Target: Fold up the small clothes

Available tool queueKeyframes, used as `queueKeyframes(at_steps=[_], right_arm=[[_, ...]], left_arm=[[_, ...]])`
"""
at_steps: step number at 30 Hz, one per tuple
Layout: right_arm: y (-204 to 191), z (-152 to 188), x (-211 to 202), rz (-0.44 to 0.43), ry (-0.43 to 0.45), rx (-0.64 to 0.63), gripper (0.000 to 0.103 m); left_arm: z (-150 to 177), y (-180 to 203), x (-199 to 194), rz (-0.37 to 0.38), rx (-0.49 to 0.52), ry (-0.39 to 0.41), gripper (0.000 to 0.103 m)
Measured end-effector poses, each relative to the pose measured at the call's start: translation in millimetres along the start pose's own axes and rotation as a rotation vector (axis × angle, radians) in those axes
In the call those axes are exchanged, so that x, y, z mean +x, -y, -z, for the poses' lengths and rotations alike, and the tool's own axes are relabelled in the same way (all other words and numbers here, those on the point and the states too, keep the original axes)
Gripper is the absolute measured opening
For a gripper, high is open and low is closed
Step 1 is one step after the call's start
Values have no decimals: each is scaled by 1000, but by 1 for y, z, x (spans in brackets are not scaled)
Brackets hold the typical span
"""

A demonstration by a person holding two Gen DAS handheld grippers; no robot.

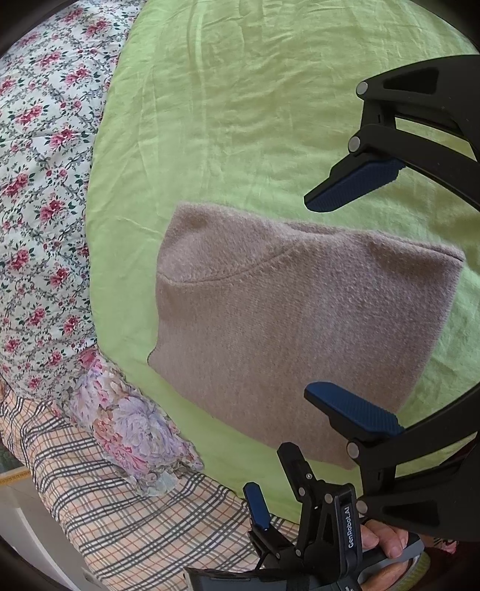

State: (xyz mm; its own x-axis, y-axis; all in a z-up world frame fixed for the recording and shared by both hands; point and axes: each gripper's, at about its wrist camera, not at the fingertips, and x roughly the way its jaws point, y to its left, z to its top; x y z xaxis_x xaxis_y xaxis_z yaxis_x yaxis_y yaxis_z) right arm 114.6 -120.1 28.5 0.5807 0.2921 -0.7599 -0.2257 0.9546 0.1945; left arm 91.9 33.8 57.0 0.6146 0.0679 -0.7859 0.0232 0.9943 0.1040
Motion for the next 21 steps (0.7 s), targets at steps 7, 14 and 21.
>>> queueKeyframes(at_steps=[7,14,21], right_arm=[[2,1,5,-10,-5,12,93],[-3,2,8,-10,-1,16,93],[-6,2,8,-22,9,28,93]], left_arm=[[-3,-1,6,1,-1,-7,93],[-4,-2,5,-5,-7,5,93],[-5,-1,2,13,-18,4,93]])
